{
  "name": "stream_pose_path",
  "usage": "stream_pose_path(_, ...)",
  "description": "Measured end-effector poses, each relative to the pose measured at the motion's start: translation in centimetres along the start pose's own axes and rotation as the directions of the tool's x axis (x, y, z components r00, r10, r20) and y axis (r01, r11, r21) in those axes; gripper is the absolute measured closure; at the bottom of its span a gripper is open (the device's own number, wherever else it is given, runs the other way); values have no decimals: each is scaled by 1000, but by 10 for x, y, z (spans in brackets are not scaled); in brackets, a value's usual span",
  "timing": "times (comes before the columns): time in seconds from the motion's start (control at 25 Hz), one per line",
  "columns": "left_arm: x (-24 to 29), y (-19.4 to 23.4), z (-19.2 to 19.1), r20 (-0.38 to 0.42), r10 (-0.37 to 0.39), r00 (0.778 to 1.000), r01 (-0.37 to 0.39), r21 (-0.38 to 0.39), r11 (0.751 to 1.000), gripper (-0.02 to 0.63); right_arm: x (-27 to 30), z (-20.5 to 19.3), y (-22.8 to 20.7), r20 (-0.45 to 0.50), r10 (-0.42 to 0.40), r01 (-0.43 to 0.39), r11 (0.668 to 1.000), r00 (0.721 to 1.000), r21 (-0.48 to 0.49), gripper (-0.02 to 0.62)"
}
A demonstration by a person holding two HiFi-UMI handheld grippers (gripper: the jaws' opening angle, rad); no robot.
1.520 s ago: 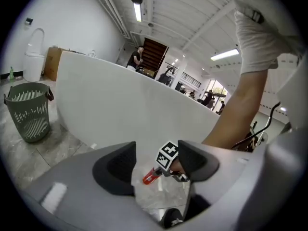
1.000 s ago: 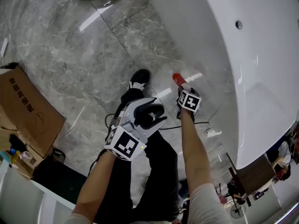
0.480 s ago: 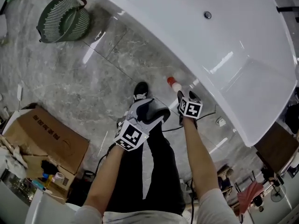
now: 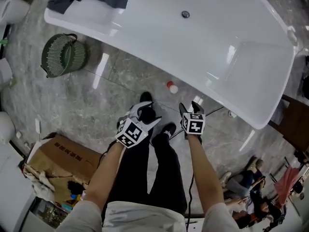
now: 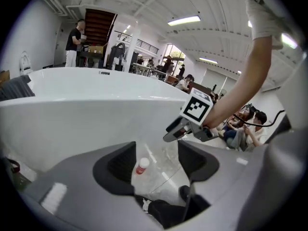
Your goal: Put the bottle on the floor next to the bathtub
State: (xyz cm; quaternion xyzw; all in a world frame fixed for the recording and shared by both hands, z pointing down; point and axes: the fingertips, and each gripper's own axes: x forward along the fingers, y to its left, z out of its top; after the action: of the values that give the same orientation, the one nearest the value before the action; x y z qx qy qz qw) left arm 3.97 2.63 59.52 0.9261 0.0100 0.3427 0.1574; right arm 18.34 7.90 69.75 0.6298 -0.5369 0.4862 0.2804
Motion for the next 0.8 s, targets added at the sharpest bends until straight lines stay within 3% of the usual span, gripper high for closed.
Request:
stream_pose_path(0.28,-10,-50,44,29,26,999,-27,37,999,279,-87,-13,-6,98,16,-20,999,995,34,341)
stream_pose_path(0.36,-20,-68,54,45,48,998,-48,13,999,279,-119,-20,-5,126,21,-29,997,992,65,341)
stream_pose_path(0.52,-43,-102,69,93,108,990,-98,-110,989,293,-183,-37,-1,188,36,-61,990,982,127,341)
stream_pose_path(0.8,-82,-155,109,127,130,983,-118,-95,988,295,-272,-37,25,282,77,-109,989,956,98,339)
